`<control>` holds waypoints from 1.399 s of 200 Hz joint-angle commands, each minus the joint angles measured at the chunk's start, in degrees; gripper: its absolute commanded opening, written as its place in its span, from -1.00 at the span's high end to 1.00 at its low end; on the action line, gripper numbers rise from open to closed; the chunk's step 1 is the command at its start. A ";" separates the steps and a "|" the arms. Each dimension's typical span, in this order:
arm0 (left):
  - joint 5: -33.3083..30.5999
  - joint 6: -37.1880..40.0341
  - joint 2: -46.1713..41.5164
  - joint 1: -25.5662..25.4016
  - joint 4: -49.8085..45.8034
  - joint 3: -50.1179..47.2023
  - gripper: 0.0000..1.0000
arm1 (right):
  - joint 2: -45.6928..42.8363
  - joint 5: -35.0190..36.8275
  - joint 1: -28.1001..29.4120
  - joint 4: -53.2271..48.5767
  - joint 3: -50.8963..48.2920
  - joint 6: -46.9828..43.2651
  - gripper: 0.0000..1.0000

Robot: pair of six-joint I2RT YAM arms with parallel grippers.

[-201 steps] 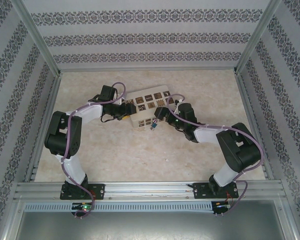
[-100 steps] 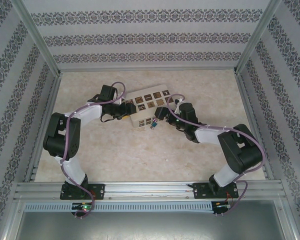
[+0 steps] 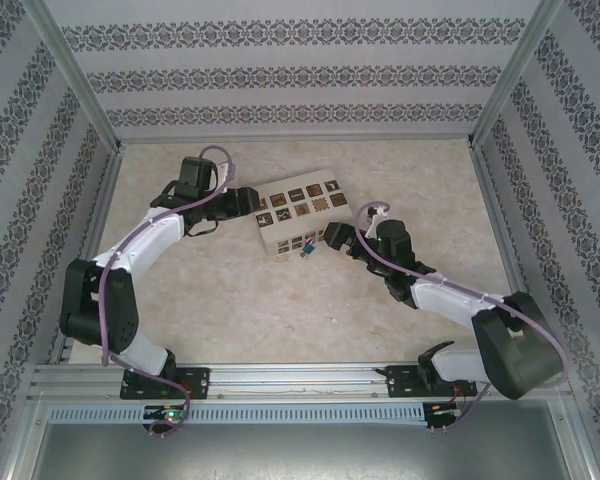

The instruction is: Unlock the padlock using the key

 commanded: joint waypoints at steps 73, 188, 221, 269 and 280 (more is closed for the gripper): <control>8.87 16.59 -0.49 0.55 -2.88 7.59 -0.54 | -9.89 4.36 -0.82 -7.03 -3.10 -2.76 -0.97; 19.18 13.89 13.68 -1.98 -1.78 14.92 -0.49 | -11.77 3.06 -0.82 -7.51 -5.08 -2.83 -0.97; 20.05 13.50 16.47 -3.69 -2.15 16.25 -0.49 | -10.48 2.56 -0.74 -7.02 -4.65 -2.87 -0.97; 20.08 14.30 19.74 -4.64 -4.24 17.28 -0.47 | -8.90 2.34 -0.05 -6.43 -4.47 -3.20 -0.97; 19.90 14.61 20.32 -4.66 -4.84 17.17 -0.47 | -8.62 2.51 0.13 -6.35 -4.63 -3.27 -0.97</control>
